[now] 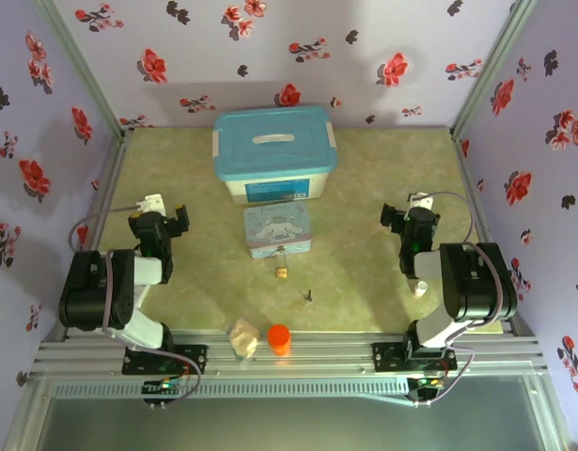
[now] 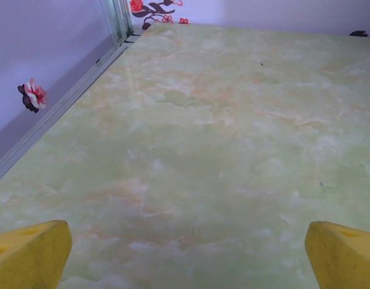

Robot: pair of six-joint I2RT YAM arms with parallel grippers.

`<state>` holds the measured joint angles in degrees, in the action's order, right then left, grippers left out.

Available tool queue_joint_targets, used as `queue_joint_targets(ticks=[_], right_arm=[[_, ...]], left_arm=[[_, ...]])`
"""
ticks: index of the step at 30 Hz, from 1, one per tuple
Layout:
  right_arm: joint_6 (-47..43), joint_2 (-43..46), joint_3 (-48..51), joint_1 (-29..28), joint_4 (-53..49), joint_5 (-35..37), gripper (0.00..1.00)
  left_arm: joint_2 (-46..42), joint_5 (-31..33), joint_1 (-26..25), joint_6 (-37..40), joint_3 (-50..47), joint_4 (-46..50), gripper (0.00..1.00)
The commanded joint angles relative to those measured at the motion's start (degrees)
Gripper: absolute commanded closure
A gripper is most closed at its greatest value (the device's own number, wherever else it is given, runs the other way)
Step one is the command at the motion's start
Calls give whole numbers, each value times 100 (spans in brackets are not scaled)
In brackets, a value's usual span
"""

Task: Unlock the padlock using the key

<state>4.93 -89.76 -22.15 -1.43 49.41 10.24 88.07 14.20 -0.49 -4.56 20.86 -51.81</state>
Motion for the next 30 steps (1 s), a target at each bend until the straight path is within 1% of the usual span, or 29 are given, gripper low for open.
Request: queue_joint_targets(ticks=[1,20,25,30], right_arm=[[-27,27,-26,30,113,-25,1],[-16,23,-35,29,104,-27,1],[-17,28,-42,35,104,-31,1],[-19,37,-24,38,118,-38,1]], left_arm=[[52,-71,-27,157,85,-108,0],[54,-67,-39,157,85,-100,0],[53,-251,-38,232,126,-31,0],[57,-251,-38,227,122,-31,0]])
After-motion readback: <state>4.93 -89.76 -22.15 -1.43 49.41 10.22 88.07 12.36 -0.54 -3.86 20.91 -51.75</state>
